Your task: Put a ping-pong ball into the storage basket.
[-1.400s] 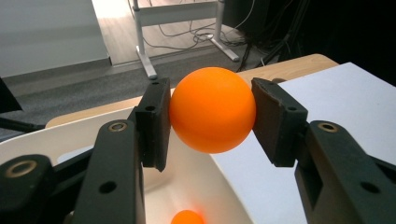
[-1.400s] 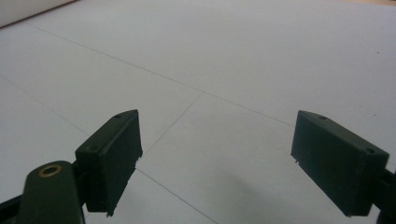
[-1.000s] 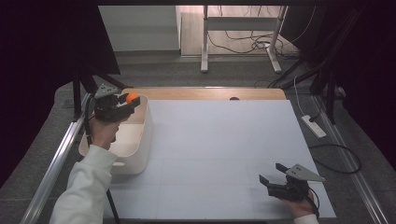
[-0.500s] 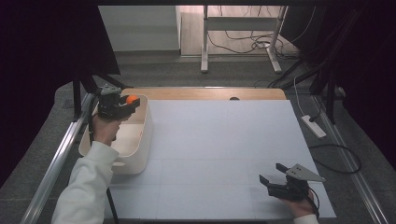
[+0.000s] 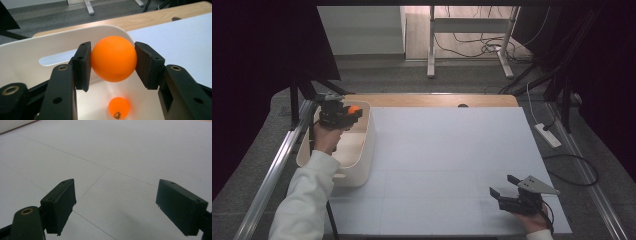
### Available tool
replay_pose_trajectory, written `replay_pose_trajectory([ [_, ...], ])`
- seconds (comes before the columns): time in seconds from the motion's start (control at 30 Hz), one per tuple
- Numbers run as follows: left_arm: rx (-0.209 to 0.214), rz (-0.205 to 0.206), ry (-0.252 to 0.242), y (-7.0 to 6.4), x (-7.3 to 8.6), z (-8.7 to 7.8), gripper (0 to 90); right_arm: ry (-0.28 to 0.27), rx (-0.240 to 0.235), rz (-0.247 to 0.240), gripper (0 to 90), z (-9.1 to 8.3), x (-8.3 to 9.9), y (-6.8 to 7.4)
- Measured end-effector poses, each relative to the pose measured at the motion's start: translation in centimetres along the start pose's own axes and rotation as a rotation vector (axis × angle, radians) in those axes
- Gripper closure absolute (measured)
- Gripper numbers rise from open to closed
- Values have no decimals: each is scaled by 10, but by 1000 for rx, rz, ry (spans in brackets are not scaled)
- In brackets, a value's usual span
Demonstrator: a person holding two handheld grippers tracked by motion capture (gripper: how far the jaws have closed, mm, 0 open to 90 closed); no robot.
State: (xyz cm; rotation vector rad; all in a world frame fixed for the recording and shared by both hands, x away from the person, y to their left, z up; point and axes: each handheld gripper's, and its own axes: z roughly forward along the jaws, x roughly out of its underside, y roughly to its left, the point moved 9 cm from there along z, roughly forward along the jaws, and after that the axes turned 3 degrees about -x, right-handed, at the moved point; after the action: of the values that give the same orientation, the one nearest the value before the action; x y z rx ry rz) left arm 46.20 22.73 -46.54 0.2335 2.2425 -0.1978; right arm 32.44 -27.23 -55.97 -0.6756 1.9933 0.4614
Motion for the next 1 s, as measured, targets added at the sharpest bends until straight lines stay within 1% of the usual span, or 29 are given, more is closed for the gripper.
replay_pose_trajectory([
  [0.03, -2, -2, 8, 1, 1, 1, 500, 1, 1, -1, 160, 0, 0, 0],
  [0.17, -2, 1, 11, 0, 1, 1, 500, 2, 3, 1, 161, 0, 0, 0],
  [0.53, 2, -3, -8, -1, 0, -2, 498, 1, 5, 0, 161, 0, 0, -1],
  [0.63, 2, -8, -22, -1, -2, -4, 494, 1, 4, 0, 161, 0, 0, -1],
  [0.67, -2, -9, -41, -1, -3, -6, 460, 1, 4, 0, 161, 0, 0, -1],
  [0.7, 2, -7, -63, -1, -5, -7, 389, 1, 4, 0, 161, 0, 0, -1],
  [0.73, 8, -4, -73, -2, -7, -8, 319, 1, 4, 0, 161, 0, 0, -1],
  [0.83, 41, 6, -94, -7, -9, -12, 211, 0, 4, 0, 161, 0, 0, -1],
  [0.9, 52, 19, -105, -10, -9, -15, 186, 0, 4, 0, 161, 0, 0, -1],
  [1.0, 74, 23, -121, -14, -11, -18, 172, 1, 4, -1, 161, 0, 0, -1],
])
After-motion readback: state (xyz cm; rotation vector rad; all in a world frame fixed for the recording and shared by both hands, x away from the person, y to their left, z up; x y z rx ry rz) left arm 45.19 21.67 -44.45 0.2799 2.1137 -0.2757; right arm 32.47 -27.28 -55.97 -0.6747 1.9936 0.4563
